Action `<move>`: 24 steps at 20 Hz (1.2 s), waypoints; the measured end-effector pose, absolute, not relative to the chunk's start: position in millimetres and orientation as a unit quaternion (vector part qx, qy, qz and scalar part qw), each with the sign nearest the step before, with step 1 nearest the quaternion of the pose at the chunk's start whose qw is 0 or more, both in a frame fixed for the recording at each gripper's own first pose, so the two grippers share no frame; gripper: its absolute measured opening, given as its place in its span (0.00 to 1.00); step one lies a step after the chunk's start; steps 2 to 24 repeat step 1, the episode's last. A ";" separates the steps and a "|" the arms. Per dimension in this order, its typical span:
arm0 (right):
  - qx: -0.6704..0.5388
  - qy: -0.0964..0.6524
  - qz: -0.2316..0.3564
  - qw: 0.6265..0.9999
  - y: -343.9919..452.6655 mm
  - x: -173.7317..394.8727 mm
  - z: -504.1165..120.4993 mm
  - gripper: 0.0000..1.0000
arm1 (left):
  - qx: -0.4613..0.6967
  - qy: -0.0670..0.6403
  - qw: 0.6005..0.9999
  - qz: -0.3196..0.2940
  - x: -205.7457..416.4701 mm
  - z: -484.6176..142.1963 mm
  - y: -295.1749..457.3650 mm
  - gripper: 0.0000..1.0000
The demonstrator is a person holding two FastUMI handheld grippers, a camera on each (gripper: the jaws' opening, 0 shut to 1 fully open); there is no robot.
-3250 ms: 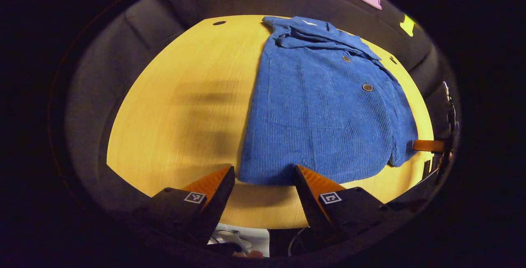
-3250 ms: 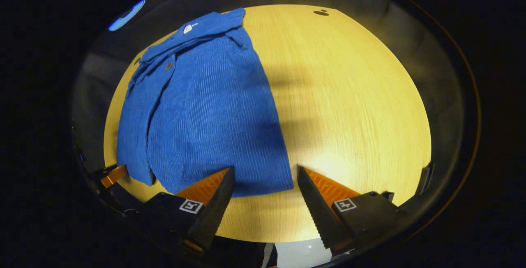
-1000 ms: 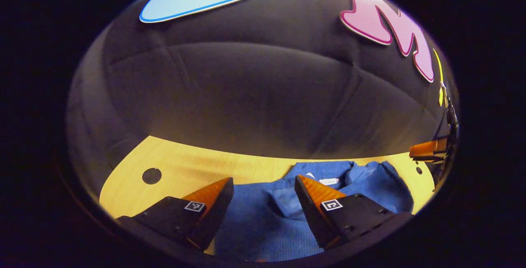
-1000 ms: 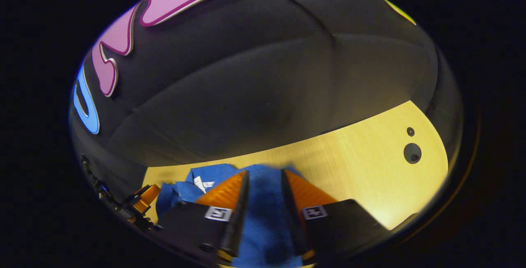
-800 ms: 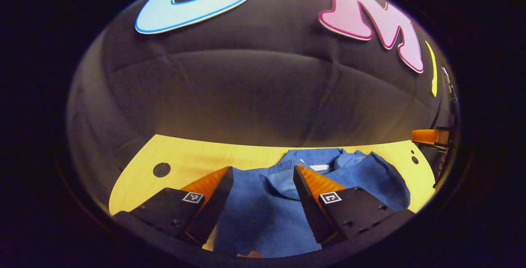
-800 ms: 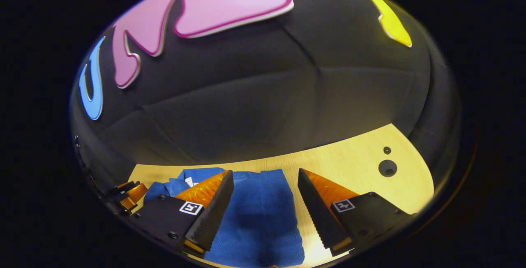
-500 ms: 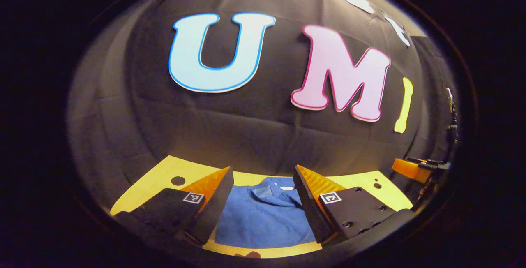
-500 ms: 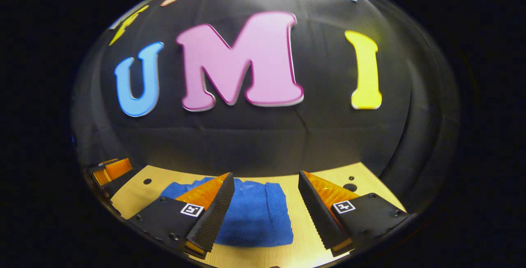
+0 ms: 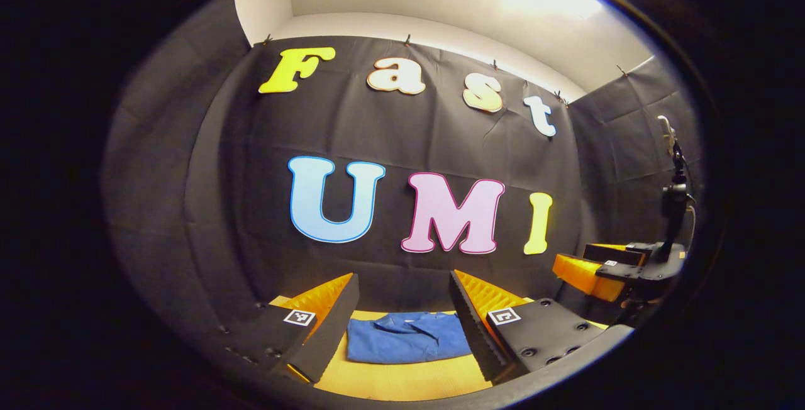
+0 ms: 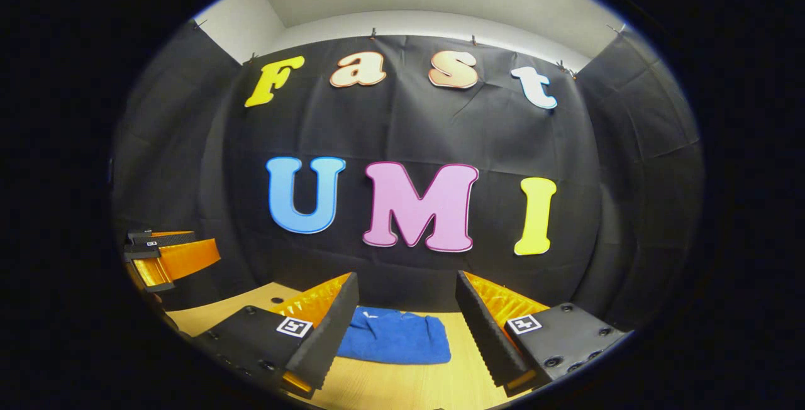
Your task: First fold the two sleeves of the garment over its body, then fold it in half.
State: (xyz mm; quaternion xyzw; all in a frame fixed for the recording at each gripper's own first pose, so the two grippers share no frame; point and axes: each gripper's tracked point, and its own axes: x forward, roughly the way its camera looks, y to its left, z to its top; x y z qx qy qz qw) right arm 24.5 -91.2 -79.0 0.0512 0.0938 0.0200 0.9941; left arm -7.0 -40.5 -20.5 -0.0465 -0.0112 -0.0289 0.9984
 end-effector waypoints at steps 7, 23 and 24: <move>0.050 0.096 0.020 0.994 -87.7 8.7 -76.4 0.96 | -0.051 -0.014 0.998 -0.030 -18.3 -26.8 -35.6 0.83; 0.050 0.096 0.020 0.994 -87.7 8.7 -76.4 0.96 | -0.051 -0.014 0.998 -0.030 -18.3 -26.8 -35.6 0.83; 0.050 0.096 0.020 0.994 -87.7 8.7 -76.4 0.96 | -0.051 -0.014 0.998 -0.030 -18.3 -26.8 -35.6 0.83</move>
